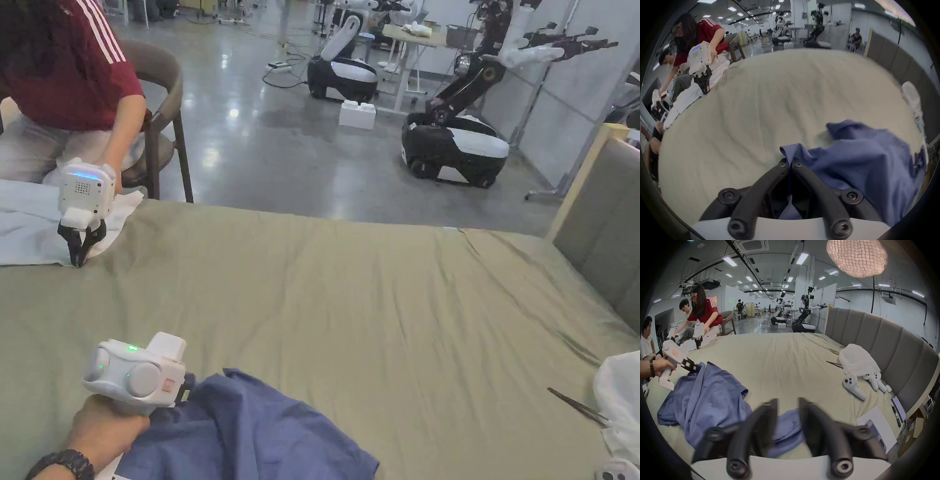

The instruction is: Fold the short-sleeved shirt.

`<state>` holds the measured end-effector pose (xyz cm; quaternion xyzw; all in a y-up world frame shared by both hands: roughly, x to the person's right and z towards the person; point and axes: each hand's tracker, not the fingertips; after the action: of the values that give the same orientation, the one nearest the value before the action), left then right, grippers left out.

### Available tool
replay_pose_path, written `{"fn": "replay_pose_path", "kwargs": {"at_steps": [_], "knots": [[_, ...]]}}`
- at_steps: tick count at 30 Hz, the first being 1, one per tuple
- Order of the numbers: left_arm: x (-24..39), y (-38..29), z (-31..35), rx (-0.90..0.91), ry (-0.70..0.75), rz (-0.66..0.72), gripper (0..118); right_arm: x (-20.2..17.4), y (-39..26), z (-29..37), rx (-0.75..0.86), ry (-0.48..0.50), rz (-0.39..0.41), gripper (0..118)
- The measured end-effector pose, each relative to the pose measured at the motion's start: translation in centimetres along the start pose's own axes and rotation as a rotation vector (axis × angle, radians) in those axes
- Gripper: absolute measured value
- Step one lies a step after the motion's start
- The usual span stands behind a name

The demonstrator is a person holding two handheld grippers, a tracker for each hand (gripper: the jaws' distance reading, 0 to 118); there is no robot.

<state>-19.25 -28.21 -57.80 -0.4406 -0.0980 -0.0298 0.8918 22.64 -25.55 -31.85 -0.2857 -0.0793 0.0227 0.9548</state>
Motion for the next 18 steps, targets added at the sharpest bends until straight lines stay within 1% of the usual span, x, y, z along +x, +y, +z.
{"fn": "replay_pose_path", "kwargs": {"at_steps": [2,3,6,7,8,10,11,12,13,15,16,18], "knots": [[0.3,-0.3,2.7,0.038,0.037,0.006,0,1.0,0.1,-0.8,-0.079,0.016,-0.03,83],[-0.9,-0.4,3.7,0.09,0.019,0.018,0,1.4,0.0,-1.4,-0.114,0.031,-0.045,83],[-1.3,-1.3,8.2,0.189,-0.004,0.056,0,2.3,-0.7,-3.6,-0.212,0.065,-0.094,82],[-1.7,-1.7,9.3,0.22,0.0,0.055,0,2.5,-1.1,-4.4,-0.247,0.076,-0.106,79],[-1.6,-2.2,10.9,0.242,0.001,0.045,0,2.5,-1.6,-5.2,-0.263,0.066,-0.116,71],[-1.7,-3.5,13.1,0.278,0.002,0.046,0,2.4,-2.8,-7.4,-0.354,0.09,-0.127,44],[-2.1,-4.2,13.6,0.296,0.009,0.041,0,2.2,-3.2,-8.2,-0.382,0.093,-0.143,31],[-2.0,-4.9,14.5,0.309,0.017,0.042,0,2.2,-3.7,-8.9,-0.392,0.119,-0.169,18],[-1.9,-5.7,15.4,0.308,0.013,0.044,0,2.2,-4.1,-9.5,-0.409,0.139,-0.192,16],[-2.4,-7.3,16.2,0.331,0.019,0.061,0,2.0,-4.5,-10.1,-0.424,0.164,-0.212,14],[-2.5,-8.2,16.7,0.335,0.022,0.065,0,1.9,-4.5,-10.0,-0.407,0.179,-0.211,13],[-2.7,-9.6,17.4,0.35,0.041,0.088,0,1.5,-4.0,-9.3,-0.383,0.18,-0.183,13]]}}
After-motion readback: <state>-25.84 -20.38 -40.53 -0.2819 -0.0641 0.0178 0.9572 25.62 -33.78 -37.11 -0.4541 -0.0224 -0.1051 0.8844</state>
